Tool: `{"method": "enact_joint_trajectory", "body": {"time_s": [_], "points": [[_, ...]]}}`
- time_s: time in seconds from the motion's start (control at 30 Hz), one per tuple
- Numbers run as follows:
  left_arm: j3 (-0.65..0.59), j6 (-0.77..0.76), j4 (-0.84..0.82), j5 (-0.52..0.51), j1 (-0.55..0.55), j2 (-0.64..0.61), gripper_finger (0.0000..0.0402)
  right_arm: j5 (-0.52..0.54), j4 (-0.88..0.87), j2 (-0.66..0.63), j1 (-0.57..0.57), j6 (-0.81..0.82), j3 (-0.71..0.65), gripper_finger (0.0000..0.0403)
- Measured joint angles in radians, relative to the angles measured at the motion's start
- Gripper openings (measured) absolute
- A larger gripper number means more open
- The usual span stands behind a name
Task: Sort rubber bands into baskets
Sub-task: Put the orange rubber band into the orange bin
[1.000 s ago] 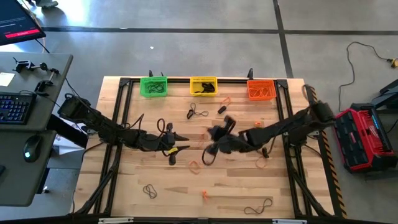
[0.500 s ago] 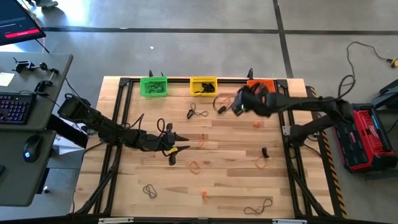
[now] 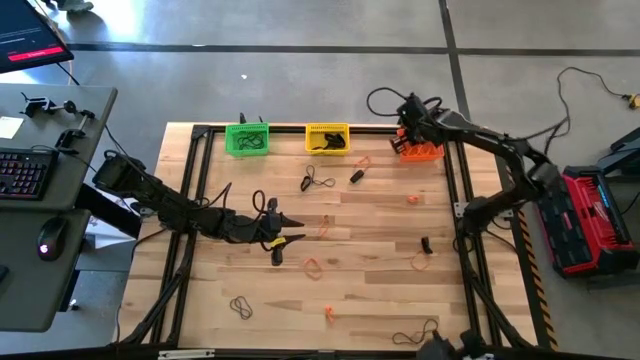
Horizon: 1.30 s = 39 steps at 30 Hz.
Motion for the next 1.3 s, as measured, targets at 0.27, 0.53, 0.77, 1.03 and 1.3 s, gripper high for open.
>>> {"method": "enact_joint_trajectory", "body": {"time_s": [0.27, 0.53, 0.77, 1.03, 1.3], "points": [[0.000, 0.000, -0.003, 0.002, -0.001, 0.000, 0.0131, -0.067, 0.011, 0.154, -0.110, -0.033, 0.000, 0.0000], [0.000, 0.000, -0.009, 0.004, -0.001, 0.000, 0.0131, -0.103, 0.046, 0.234, -0.138, -0.033, 0.000, 0.0000], [0.000, 0.000, -0.009, 0.004, 0.000, 0.000, 0.0131, -0.143, 0.033, 0.246, -0.138, -0.052, 0.000, 0.0011], [0.000, 0.000, -0.009, 0.004, 0.000, 0.000, 0.0131, -0.137, -0.008, 0.243, -0.136, -0.070, 0.000, 0.0129], [0.000, 0.008, -0.009, 0.004, 0.000, 0.000, 0.0131, -0.126, -0.061, 0.118, -0.119, -0.120, 0.000, 0.0184]]}}
